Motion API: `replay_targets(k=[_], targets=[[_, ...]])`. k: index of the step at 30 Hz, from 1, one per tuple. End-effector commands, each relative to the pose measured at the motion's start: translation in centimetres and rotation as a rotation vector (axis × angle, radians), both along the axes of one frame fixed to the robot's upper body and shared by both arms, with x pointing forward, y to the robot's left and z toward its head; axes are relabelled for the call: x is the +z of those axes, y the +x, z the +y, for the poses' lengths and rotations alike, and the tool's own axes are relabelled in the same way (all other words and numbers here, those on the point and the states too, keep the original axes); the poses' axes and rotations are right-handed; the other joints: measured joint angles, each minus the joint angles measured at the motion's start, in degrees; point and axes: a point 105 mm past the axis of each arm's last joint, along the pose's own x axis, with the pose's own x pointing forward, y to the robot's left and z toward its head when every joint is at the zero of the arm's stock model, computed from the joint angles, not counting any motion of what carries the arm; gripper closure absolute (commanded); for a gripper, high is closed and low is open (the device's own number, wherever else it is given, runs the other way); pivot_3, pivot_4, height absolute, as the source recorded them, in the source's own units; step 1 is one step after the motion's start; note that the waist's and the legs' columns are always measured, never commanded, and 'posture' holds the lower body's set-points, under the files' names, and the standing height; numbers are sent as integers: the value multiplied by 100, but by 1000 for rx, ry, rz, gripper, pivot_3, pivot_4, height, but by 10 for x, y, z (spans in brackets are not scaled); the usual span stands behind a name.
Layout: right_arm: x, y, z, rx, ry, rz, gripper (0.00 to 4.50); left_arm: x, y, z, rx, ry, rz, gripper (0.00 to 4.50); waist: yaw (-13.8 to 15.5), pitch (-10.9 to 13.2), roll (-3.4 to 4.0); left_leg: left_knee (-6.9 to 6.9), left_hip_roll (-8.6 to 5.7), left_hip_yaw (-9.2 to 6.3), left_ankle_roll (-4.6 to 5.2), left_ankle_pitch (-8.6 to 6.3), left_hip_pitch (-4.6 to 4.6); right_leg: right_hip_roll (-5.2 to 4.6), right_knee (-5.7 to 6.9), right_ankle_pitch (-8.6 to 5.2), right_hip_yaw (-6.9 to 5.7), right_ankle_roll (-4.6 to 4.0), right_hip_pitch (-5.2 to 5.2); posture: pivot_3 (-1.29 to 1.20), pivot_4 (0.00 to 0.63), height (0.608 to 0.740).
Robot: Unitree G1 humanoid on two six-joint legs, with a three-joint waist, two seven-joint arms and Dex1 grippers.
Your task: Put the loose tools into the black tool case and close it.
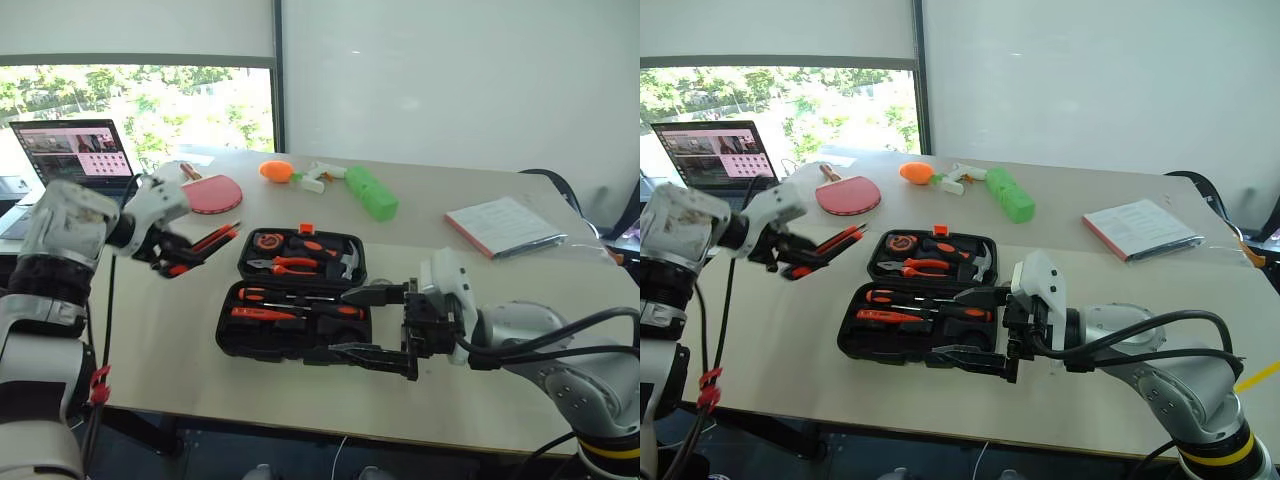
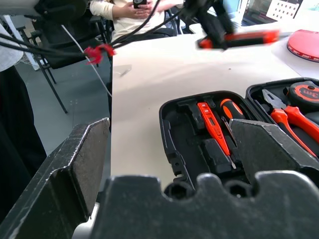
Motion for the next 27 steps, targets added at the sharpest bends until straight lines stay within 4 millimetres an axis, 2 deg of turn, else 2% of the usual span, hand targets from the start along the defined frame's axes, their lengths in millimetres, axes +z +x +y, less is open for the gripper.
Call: replay_targets(k=[1, 7, 10, 14, 22, 27], targets=[[7, -6, 0, 7, 3, -31, 0, -9, -26, -47, -278, 94, 37, 2877, -34, 0, 0, 0, 1, 0, 0, 0, 0, 2, -1, 0, 0, 0, 0, 0, 150, 738], [3, -9, -1, -12, -3, -21, 0, -43, -49, -77, -446, 228, 82, 2877, -95, 0, 0, 2, 4, -2, -2, 2, 12, 11, 2, -3, 6, -6, -1, 0, 150, 738], [3, -9, -3, -31, -1, -20, 0, -60, -50, -78, -429, 269, 116, 2877, -95, 0, 2, 3, 4, -2, -2, 2, 22, 14, 4, -3, 10, -7, 7, 0, 150, 738], [2, -10, -5, -59, 8, -18, 0, -79, -54, -70, -447, 342, 146, 2877, -81, 0, 2, 6, 3, -1, -2, 2, 20, 14, 4, -3, 11, -6, 7, 0, 150, 738], [2, -9, -5, -80, 20, -12, 0, -93, -61, -79, -485, 317, 206, 2877, -76, 0, 2, 7, 3, -2, -2, 2, 27, 13, 2, -3, 10, -6, 17, 0, 150, 738], [2, -9, -4, -84, 21, -13, 0, -98, -53, -83, -452, 323, 193, 2877, -46, -4, 8, 7, 0, -3, -2, 2, 32, 12, 1, -4, 10, -5, 24, 0, 150, 738]])
